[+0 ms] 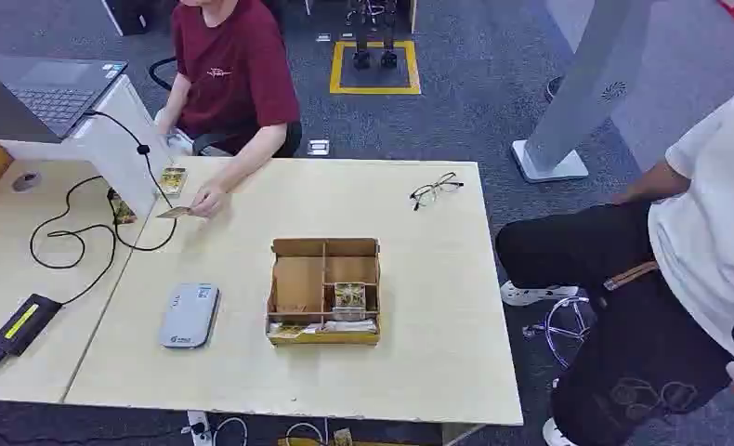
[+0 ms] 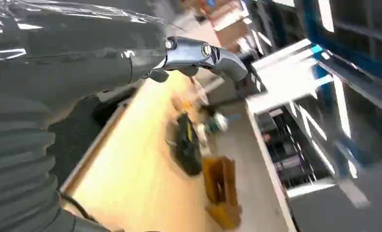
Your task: Pass the card to the sensor for recognition and then transmit it.
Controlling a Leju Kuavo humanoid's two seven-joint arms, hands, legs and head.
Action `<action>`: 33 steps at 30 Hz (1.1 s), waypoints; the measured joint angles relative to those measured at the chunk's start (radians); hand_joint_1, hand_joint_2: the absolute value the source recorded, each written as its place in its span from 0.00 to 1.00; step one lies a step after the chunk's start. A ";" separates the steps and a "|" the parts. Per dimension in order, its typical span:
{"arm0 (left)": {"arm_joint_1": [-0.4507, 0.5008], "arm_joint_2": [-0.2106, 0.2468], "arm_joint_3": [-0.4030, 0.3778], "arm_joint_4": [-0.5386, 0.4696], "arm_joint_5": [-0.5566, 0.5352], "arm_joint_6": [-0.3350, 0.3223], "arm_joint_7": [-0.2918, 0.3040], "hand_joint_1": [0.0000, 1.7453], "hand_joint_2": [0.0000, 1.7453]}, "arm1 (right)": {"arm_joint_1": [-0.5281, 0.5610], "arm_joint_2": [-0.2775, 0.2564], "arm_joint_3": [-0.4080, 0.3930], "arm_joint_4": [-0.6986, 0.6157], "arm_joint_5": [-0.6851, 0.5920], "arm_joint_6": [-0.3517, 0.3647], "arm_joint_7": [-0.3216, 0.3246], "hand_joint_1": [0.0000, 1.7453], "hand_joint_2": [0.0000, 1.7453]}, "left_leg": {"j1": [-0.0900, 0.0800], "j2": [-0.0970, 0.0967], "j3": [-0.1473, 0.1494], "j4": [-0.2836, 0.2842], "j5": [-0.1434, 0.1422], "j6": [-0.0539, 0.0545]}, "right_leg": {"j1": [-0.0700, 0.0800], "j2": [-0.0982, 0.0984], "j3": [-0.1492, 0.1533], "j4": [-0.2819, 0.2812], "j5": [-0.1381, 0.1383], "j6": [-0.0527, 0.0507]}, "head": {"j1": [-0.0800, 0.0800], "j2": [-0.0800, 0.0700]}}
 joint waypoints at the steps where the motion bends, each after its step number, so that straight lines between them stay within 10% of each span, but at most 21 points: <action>1: 0.007 0.000 -0.022 -0.013 -0.022 0.005 0.000 0.00 1.00 | 0.000 0.000 0.000 0.000 0.000 0.000 0.000 0.00 1.00 | 0.000 0.000 0.000 0.000 0.000 0.000 | 0.000 0.000 0.000 0.000 0.000 0.000 | 0.000 0.000; 33: 0.015 0.118 -0.744 -0.057 -0.779 0.522 0.113 0.00 1.00 | -0.022 0.000 0.052 -0.001 0.042 0.025 0.014 0.00 1.00 | 0.000 0.000 0.000 0.000 0.000 0.000 | 0.000 0.001 0.000 0.000 0.001 0.000 | 0.001 0.000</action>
